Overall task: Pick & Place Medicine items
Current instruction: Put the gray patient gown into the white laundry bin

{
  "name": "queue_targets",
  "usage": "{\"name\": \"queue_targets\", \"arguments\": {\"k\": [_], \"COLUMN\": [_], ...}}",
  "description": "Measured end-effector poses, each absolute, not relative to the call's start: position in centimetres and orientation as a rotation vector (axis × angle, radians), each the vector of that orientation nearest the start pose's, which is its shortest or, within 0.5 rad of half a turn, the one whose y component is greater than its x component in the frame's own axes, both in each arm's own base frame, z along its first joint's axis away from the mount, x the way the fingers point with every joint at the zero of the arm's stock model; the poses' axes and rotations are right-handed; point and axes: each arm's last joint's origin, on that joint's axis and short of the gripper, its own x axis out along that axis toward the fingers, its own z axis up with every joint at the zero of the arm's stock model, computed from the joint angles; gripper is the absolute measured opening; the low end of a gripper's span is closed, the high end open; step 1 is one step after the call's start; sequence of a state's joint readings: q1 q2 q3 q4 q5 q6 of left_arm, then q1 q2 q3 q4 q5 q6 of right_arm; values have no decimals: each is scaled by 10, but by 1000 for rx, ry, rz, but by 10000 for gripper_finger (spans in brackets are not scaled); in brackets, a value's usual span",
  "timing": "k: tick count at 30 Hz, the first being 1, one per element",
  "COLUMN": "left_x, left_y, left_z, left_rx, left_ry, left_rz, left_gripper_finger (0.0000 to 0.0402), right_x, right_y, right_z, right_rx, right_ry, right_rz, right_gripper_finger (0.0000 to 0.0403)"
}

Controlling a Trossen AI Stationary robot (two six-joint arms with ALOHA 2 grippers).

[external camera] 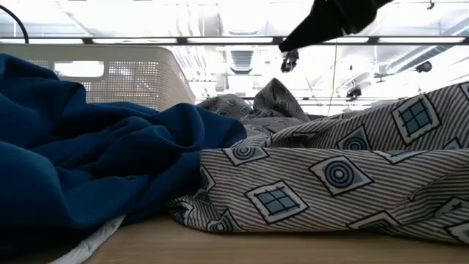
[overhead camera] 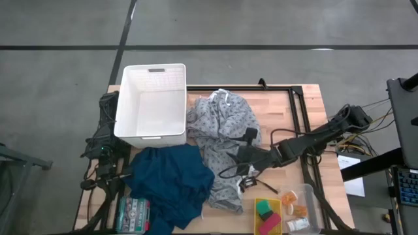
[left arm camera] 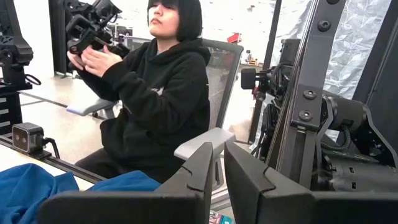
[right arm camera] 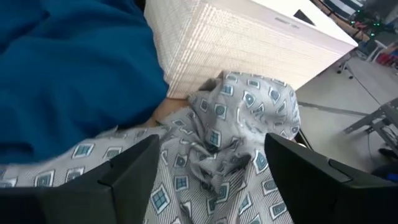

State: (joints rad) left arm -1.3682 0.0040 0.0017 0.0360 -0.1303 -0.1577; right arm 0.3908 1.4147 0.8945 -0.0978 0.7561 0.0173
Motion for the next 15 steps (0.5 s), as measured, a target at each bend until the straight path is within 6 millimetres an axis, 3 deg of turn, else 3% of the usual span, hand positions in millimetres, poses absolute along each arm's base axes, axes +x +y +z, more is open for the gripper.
{"name": "queue_targets", "arguments": {"k": [10,15], "left_x": [23,23], "left_y": [-95,-95], "left_z": [167,167], "left_rx": [-162,-161], "left_ry": [71,72], "left_rz": [-1238,-1238], "left_gripper_finger": [47,47], "right_x": [277,278], "right_y": [91,87], "right_z": [235,234], "right_rx": [-329,-308], "right_ry": [533,532], "right_rz": [-361,-381], "right_gripper_finger": [364,371]}}
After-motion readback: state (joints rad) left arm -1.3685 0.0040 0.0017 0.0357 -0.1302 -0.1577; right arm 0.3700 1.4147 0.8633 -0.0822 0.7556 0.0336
